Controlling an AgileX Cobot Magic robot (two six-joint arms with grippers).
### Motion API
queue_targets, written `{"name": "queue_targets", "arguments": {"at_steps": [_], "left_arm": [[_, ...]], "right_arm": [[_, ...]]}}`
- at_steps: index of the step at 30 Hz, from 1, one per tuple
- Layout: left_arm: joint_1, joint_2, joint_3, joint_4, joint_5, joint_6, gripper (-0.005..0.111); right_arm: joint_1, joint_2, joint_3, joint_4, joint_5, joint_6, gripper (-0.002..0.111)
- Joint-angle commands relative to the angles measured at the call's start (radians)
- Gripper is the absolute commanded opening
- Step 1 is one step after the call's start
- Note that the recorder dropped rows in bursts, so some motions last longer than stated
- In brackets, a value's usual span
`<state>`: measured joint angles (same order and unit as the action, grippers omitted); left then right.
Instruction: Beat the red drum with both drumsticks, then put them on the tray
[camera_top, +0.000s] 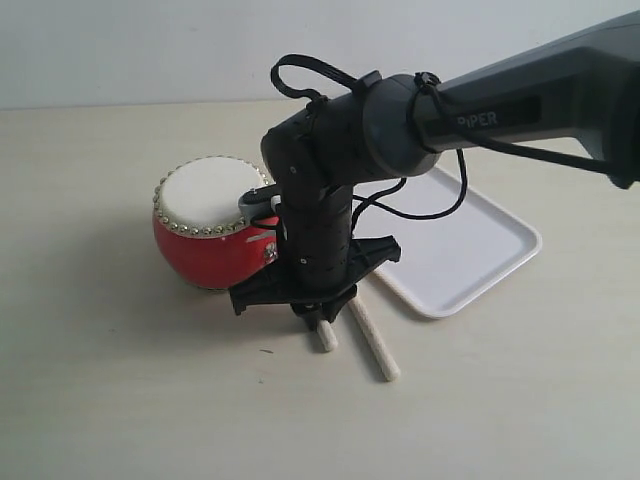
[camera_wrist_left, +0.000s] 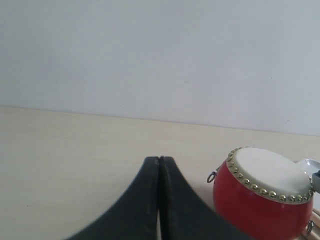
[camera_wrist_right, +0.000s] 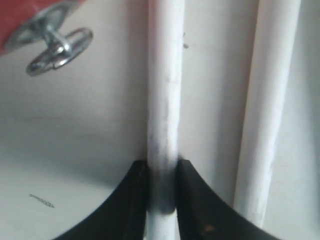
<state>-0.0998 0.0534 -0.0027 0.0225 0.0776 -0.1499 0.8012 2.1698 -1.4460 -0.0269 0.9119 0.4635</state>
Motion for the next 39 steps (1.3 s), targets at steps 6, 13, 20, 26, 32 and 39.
{"name": "queue_targets", "arguments": {"at_steps": [6, 13, 20, 26, 32, 39], "left_arm": [[0.002, -0.008, 0.003, 0.002, -0.002, -0.005, 0.000], [0.002, -0.008, 0.003, 0.002, -0.002, -0.005, 0.000], [0.002, -0.008, 0.003, 0.002, -0.002, -0.005, 0.000], [0.002, -0.008, 0.003, 0.002, -0.002, -0.003, 0.000], [0.002, -0.008, 0.003, 0.002, -0.002, -0.005, 0.000], [0.002, -0.008, 0.003, 0.002, -0.002, -0.005, 0.000]], "right_arm": [[0.002, -0.085, -0.003, -0.007, 0.019, 0.011, 0.000], [0.002, -0.162, -0.003, -0.006, 0.092, 0.011, 0.000], [0.004, -0.255, 0.006, -0.045, 0.112, 0.011, 0.000], [0.007, -0.438, 0.169, -0.136, 0.012, 0.029, 0.000], [0.007, -0.672, 0.403, -0.176, -0.112, -0.016, 0.000], [0.007, -0.944, 0.646, -0.191, -0.329, -0.016, 0.000]]}}
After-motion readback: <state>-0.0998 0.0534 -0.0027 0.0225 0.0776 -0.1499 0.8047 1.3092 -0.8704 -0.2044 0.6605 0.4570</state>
